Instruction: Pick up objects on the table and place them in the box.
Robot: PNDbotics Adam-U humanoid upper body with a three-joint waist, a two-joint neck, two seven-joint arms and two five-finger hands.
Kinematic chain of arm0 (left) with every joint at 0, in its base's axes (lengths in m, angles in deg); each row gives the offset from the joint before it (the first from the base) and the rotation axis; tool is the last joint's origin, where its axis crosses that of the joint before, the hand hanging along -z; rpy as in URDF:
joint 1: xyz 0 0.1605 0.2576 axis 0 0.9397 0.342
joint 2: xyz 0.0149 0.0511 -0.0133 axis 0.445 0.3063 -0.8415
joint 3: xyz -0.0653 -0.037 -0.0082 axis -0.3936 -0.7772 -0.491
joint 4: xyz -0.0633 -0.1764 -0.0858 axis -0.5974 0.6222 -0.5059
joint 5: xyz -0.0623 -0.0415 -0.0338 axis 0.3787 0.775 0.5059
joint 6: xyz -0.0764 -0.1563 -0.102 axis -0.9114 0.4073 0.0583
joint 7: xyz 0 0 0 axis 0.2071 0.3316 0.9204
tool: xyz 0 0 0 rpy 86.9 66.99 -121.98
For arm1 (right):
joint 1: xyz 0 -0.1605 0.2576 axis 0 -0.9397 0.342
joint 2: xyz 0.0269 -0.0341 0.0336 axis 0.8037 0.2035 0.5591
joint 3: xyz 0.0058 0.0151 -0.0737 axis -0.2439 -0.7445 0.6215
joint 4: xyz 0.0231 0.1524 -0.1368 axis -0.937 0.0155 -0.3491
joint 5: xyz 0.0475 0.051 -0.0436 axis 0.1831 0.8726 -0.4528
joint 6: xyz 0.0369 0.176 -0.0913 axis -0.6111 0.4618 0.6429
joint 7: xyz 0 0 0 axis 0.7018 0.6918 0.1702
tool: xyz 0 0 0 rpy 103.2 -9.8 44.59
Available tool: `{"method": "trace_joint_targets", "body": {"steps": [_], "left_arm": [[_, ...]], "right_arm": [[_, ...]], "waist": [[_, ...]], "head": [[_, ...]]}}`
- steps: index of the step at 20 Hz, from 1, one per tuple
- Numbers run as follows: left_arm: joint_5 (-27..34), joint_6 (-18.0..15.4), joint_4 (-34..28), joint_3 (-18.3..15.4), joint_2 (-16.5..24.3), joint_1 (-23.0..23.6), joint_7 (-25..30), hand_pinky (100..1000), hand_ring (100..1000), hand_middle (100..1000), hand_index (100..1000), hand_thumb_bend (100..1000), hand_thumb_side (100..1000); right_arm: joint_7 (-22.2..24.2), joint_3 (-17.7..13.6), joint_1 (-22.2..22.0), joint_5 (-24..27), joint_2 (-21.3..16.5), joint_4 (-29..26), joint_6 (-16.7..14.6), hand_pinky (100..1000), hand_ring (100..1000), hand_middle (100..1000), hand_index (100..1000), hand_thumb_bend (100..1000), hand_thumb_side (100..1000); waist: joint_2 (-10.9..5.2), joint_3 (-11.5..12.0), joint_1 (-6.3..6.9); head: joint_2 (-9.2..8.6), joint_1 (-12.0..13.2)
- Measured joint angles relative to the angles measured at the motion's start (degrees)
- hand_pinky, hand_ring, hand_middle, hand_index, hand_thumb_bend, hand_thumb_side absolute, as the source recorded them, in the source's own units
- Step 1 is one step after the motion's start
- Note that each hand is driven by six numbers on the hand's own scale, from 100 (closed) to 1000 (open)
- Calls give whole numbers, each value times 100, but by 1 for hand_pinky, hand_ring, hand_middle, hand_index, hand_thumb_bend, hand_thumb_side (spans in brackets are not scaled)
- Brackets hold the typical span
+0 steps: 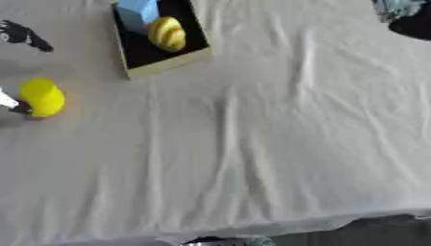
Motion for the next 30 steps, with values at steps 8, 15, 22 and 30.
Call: {"method": "trace_joint_targets", "body": {"steps": [8, 15, 22, 30], "left_arm": [[-245, -30, 342, 33, -155, -12, 131, 930, 884, 821, 919, 678, 345], [-371, -46, 607, 34, -289, -40, 138, 902, 863, 800, 896, 560, 323], [-336, -8, 576, 29, -310, -40, 134, 838, 777, 701, 768, 210, 100], [-225, 154, -391, -126, -300, -217, -58, 800, 734, 644, 704, 100, 110]], "right_arm": [[-8, -4, -1, 51, 37, 0, 48, 982, 868, 631, 883, 100, 397], [17, -34, -30, 103, 90, 0, 121, 986, 867, 627, 884, 100, 423], [22, -41, -53, 156, 104, 0, 200, 986, 865, 622, 883, 100, 443], [13, -93, -103, 209, 105, 0, 225, 985, 862, 619, 881, 100, 437]], "waist": [[7, -30, 5], [33, -52, 13], [36, -61, 14], [34, -27, 14]], "head": [[-1, 27], [-3, 52], [-3, 66], [-4, 65]]}}
